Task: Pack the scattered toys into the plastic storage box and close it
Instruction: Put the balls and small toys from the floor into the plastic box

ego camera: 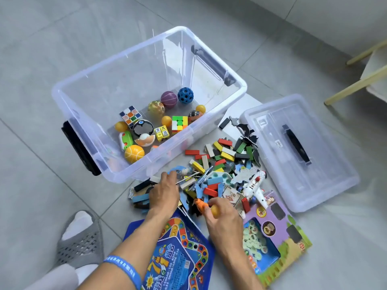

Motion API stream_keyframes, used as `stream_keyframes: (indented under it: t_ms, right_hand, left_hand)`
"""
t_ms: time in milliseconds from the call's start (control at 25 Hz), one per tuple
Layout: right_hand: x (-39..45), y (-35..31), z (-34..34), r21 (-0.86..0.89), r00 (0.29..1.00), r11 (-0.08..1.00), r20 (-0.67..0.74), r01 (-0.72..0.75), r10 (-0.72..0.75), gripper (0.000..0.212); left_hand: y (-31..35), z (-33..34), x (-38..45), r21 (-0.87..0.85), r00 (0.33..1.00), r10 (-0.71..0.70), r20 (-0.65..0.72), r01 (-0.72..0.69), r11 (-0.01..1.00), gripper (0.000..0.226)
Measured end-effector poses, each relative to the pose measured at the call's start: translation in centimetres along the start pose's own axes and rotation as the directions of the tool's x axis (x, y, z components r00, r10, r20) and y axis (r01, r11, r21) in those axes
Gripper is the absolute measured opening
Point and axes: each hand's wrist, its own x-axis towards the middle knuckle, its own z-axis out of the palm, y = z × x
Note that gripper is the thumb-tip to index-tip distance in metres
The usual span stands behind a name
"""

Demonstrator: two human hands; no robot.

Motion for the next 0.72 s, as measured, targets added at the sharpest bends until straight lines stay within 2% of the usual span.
stream_keyframes:
  t_ms: [40, 80, 160, 280, 400, 520, 560, 640, 720]
  right_hand:
    - [-0.5, -0.2, 1.2, -0.158, 0.989, 0.978, 0.072, 0.139, -0.129, 0.017]
    - [-0.6, 0.0, 2.1, -0.268, 0.973, 0.939, 0.137, 0.215, -0.184, 0.028]
    - [-0.8, 0.5, 3.3, -0.390, 0.966, 0.892, 0.207, 0.229, -0.157, 0.041]
    - [-0.9, 1.3, 4.0, -0.405, 0.968, 0.896, 0.233, 0.182, -0.091, 0.044]
    - [-0.9, 0.3, 4.3, -0.262, 0.982, 0.961, 0.187, 0.088, -0.039, 0.027]
    - [-1.4, -0.3, 3.6, 0.039, 0.970, 0.998, 0.241, -0.044, 0.034, 0.015]
    - [-1.8, -0.3, 3.2, 0.195, 0.961, 0.974, 0.271, -0.118, 0.062, 0.010]
    - [-3.4, -0.7, 2.0, 0.445, 0.941, 0.860, 0.319, -0.251, 0.109, 0.009]
    - [-5.5, -1.7, 0.6, 0.548, 0.947, 0.798, 0.309, -0.250, 0.084, 0.016]
  left_hand:
    - [-0.5, -0.2, -0.5, -0.093, 0.999, -0.016, -0.047, 0.012, 0.996, 0.023]
    - [-0.9, -0.5, -1.2, -0.200, 0.996, -0.033, -0.083, 0.015, 0.980, 0.023]
    - [-1.7, -1.3, -2.8, -0.376, 0.995, -0.053, -0.084, 0.018, 0.926, 0.034]
    - [-2.9, -2.4, -4.9, -0.602, 0.994, -0.105, -0.034, 0.064, 0.796, 0.042]
    - [-4.1, -3.6, -7.0, -0.744, 0.980, -0.188, 0.056, 0.167, 0.647, 0.032]
    - [-4.0, -4.7, -8.8, -0.884, 0.893, -0.387, 0.230, 0.358, 0.301, 0.028]
    - [-3.8, -5.0, -9.4, -0.904, 0.862, -0.428, 0.273, 0.382, 0.192, 0.026]
    - [-3.3, -5.4, -10.8, -0.920, 0.819, -0.459, 0.345, 0.391, 0.007, 0.018]
    - [-2.4, -6.0, -12.7, -0.906, 0.803, -0.421, 0.422, 0.395, -0.155, 0.008]
